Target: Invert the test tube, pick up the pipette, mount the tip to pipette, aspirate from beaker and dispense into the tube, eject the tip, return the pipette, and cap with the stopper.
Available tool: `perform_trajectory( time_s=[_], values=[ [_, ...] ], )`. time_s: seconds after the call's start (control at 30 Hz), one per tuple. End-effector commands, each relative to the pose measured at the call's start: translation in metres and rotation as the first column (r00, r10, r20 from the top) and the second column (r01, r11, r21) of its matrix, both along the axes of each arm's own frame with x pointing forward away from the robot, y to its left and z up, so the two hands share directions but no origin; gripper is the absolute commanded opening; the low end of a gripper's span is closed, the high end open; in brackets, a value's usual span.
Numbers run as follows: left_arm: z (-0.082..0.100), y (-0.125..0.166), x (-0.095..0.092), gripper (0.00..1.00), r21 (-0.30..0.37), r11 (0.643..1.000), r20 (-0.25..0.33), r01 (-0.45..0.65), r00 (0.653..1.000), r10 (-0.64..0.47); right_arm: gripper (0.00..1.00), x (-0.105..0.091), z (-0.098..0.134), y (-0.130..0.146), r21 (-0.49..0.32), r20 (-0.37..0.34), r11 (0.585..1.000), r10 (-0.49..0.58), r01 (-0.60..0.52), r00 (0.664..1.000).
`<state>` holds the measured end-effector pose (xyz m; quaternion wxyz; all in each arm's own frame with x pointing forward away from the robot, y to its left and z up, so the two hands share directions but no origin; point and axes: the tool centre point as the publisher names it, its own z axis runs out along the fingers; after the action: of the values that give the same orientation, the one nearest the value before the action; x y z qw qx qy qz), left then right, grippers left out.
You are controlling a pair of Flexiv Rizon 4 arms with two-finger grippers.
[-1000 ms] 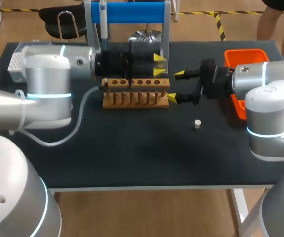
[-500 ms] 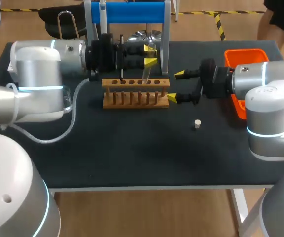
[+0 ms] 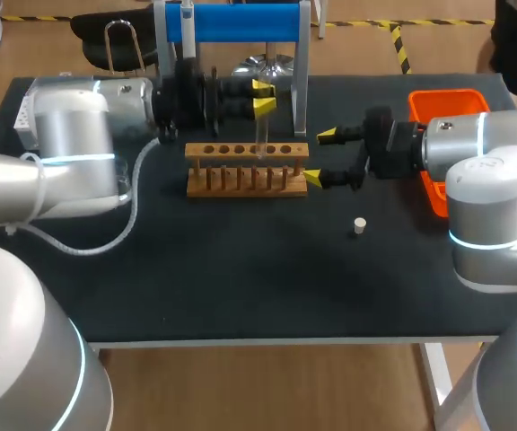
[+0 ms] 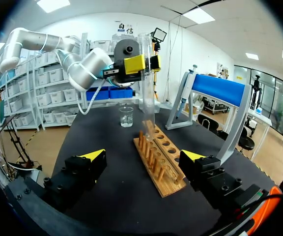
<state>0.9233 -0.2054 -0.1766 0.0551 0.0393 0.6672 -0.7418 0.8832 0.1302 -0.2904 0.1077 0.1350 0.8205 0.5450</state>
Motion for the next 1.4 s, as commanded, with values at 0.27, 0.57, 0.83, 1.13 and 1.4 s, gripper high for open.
perform_trajectory(
  time_s=[0.27,0.57,0.83,1.13,1.4],
  values=[
    [0.002,0.010,0.024,0.00,0.068,0.998,-0.026,-0.010,1.000,0.011,1.00,-0.001,0.000,-0.001,0.002,0.001,1.000,-0.001,0.001,1.000],
    [-0.001,0.010,0.036,0.00,0.056,0.998,-0.028,-0.022,0.999,0.024,1.00,-0.001,0.000,-0.001,0.002,0.001,1.000,-0.001,0.001,1.000],
    [-0.001,0.009,0.038,0.00,0.042,0.999,-0.018,-0.020,1.000,0.021,1.00,-0.001,0.000,-0.001,0.002,0.001,1.000,-0.001,0.001,1.000],
    [-0.001,0.009,0.038,0.00,0.042,0.999,-0.018,-0.020,1.000,0.021,1.00,0.000,-0.003,0.000,-0.009,0.004,1.000,-0.006,0.006,1.000],
    [-0.001,0.009,0.038,0.00,0.042,0.999,-0.018,-0.020,1.000,0.021,1.00,0.008,-0.019,0.015,-0.045,0.017,0.998,-0.045,0.046,0.999]
  ],
)
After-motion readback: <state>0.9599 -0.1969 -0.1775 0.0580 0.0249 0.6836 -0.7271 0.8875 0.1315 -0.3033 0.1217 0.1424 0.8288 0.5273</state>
